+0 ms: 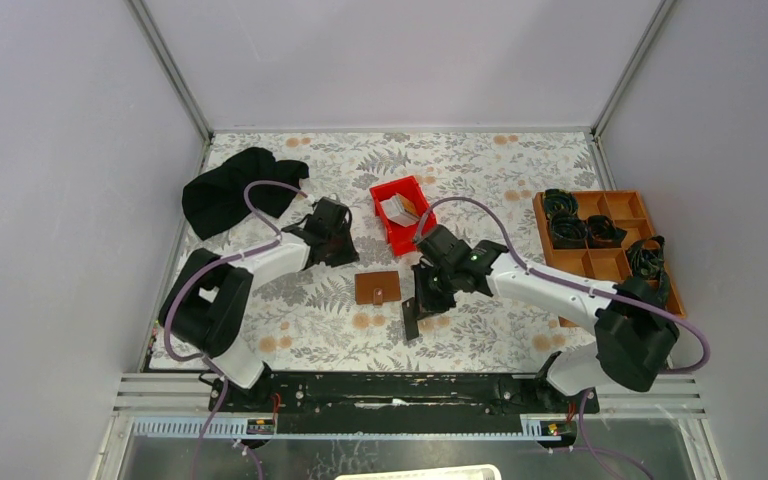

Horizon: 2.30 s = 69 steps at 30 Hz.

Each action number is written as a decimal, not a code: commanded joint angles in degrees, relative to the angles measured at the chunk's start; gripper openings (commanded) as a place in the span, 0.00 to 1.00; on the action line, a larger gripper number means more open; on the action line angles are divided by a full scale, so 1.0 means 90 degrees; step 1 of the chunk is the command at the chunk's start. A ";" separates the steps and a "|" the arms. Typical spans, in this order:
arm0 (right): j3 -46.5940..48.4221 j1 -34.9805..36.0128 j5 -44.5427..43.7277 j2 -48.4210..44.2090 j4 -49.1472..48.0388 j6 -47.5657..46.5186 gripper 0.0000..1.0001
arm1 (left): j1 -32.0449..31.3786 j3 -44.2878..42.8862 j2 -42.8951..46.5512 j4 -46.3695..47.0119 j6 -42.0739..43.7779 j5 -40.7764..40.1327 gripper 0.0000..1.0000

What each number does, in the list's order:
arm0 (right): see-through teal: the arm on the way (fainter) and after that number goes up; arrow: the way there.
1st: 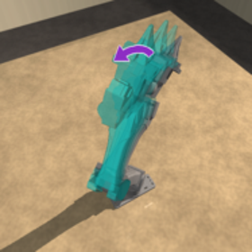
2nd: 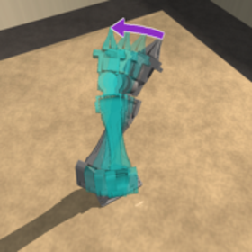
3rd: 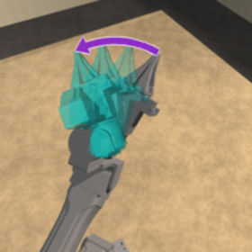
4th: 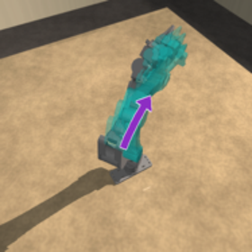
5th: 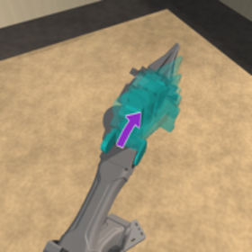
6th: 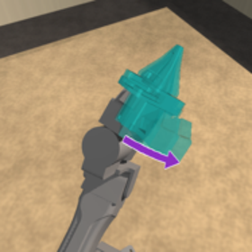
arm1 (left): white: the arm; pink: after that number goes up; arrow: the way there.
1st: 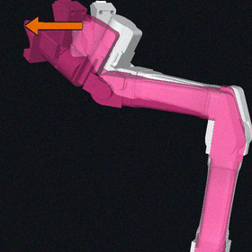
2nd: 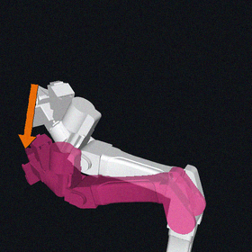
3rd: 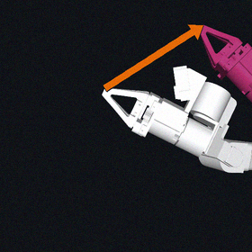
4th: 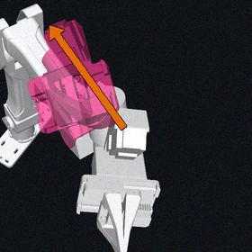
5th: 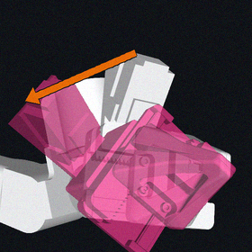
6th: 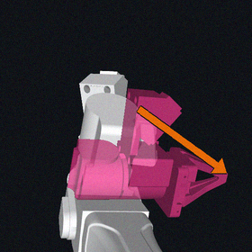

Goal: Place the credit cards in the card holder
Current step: Adjust the card holder at the center of the board.

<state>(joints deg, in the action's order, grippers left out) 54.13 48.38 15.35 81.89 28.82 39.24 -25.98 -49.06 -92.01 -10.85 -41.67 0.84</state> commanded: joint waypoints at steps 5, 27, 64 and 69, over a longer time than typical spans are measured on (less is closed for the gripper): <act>0.0592 0.0216 -0.0147 0.0672 0.0656 -0.0420 0.00 | -0.0263 -0.0576 -0.0522 -0.0583 0.0511 -0.0586 0.26; 0.1777 0.0214 -0.0551 0.2268 0.0935 -0.1074 0.00 | -0.0708 -0.0377 -0.0559 -0.1007 0.0547 -0.0980 0.23; 0.4785 -0.0035 -0.1172 0.4515 0.1621 -0.2753 0.00 | -0.0795 0.0607 0.0270 -0.1495 -0.0406 -0.0919 0.20; 0.5237 -0.0109 -0.1196 0.4866 0.1681 -0.2853 0.00 | -0.0827 0.0605 0.0346 -0.1581 -0.0484 -0.0900 0.20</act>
<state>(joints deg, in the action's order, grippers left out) 98.32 47.59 6.48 121.97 46.06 16.19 -32.56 -45.17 -88.86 -20.99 -44.56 -7.97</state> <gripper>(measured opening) 0.017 0.203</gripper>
